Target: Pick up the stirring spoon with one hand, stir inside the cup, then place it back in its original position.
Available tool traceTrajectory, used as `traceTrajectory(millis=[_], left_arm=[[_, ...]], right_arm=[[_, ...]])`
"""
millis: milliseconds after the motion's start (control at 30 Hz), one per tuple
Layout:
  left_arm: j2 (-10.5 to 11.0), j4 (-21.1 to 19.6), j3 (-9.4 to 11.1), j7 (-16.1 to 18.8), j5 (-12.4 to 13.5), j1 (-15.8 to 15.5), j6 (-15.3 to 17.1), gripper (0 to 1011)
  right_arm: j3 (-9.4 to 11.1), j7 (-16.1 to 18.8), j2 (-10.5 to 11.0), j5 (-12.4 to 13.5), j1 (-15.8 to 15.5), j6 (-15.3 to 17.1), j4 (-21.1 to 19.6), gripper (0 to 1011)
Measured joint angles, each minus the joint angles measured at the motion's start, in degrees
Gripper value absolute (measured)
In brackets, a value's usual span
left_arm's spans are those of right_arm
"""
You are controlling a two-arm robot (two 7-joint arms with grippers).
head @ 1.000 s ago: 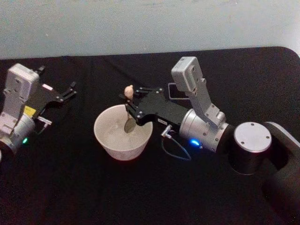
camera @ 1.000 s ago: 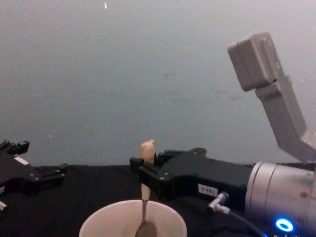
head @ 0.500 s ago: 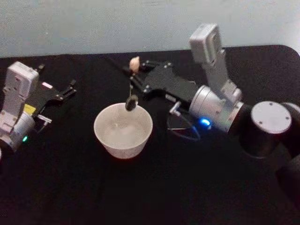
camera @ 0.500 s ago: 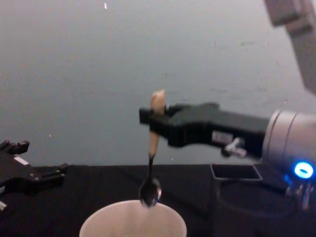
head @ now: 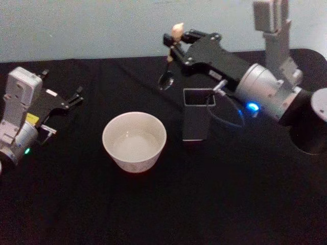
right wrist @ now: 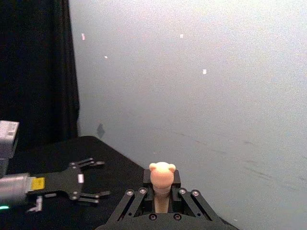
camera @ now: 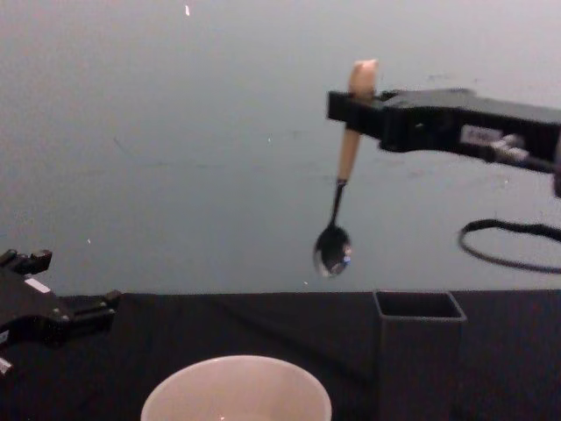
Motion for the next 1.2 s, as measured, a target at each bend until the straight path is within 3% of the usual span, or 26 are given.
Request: traceTrajectory(millis=[633,1200], left_arm=[[0.0,0.0,0.0,0.0,0.0,0.0,0.0,1001],[0.0,0.0,0.0,0.0,0.0,0.0,0.0,1001]], right_arm=[[3.38,-2.38,4.91,0.64,-4.38,1.43,-4.82,211],[3.02,-3.54,4.88,-1.08,-5.31,4.08,-3.72,211]])
